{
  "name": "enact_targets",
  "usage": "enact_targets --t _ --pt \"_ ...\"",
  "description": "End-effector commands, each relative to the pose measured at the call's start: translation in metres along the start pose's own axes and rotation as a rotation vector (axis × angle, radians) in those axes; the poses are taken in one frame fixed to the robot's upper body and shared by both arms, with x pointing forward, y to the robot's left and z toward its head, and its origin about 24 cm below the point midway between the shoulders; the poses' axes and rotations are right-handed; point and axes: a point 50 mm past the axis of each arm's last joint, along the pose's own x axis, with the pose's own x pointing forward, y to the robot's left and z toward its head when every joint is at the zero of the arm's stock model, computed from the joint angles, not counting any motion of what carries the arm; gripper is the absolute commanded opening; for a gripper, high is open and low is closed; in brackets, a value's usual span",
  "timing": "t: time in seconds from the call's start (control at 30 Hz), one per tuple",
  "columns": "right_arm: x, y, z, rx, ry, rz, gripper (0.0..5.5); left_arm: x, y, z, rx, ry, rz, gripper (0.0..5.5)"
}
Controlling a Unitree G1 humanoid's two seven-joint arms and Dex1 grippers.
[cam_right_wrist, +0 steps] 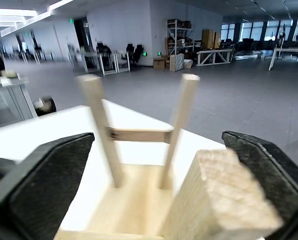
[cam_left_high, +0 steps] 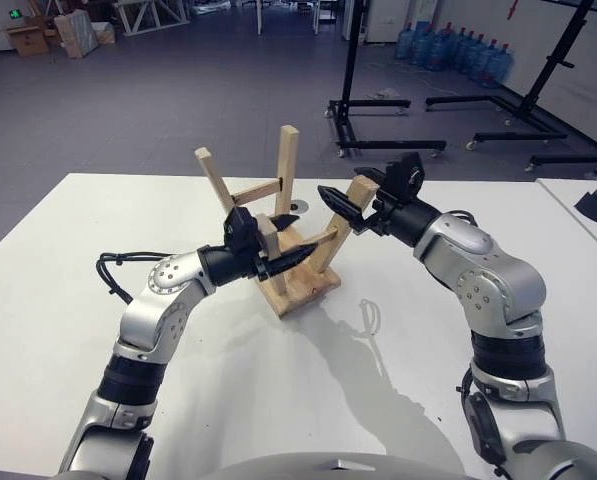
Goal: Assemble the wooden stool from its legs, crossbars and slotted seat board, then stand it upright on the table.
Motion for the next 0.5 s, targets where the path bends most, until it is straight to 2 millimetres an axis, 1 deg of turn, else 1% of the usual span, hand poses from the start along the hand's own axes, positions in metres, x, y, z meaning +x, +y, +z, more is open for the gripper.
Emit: enact_targets --t 0.03,0.1,0.17,0.23,0.3,0.37,0.47,0.5 --pt "0.005 -0.014 -0.003 -0.182 0.037 -0.058 4.7 -0.003 -0.01 0.015 0.003 -0.039 -0.068 3.31" --pt "0.009 -0.02 0.0 -0.282 0.016 -0.103 4.7 -0.005 -0.012 0.022 -0.003 -0.06 -0.073 3.31" --pt "0.017 -0.019 0.003 -0.352 -0.02 -0.123 4.7 -0.006 -0.017 0.028 -0.019 -0.091 -0.102 3.31" --pt "0.026 -0.016 0.005 -0.419 -0.04 -0.117 4.7 -0.006 -0.02 0.032 -0.033 -0.113 -0.122 3.31" --pt "0.031 -0.015 0.002 -0.564 -0.002 -0.078 4.7 -0.008 -0.019 0.034 -0.035 -0.116 -0.117 3.31" --pt "0.03 -0.019 -0.002 -0.695 0.044 -0.046 4.7 -0.012 -0.016 0.036 -0.034 -0.116 -0.102 3.31" --pt "0.023 -0.035 -0.006 -0.849 0.105 -0.043 4.7 -0.02 -0.011 0.04 -0.038 -0.126 -0.067 3.31" --pt "0.02 -0.042 -0.006 -0.926 0.124 -0.053 4.7 -0.023 -0.01 0.042 -0.039 -0.133 -0.054 3.31"
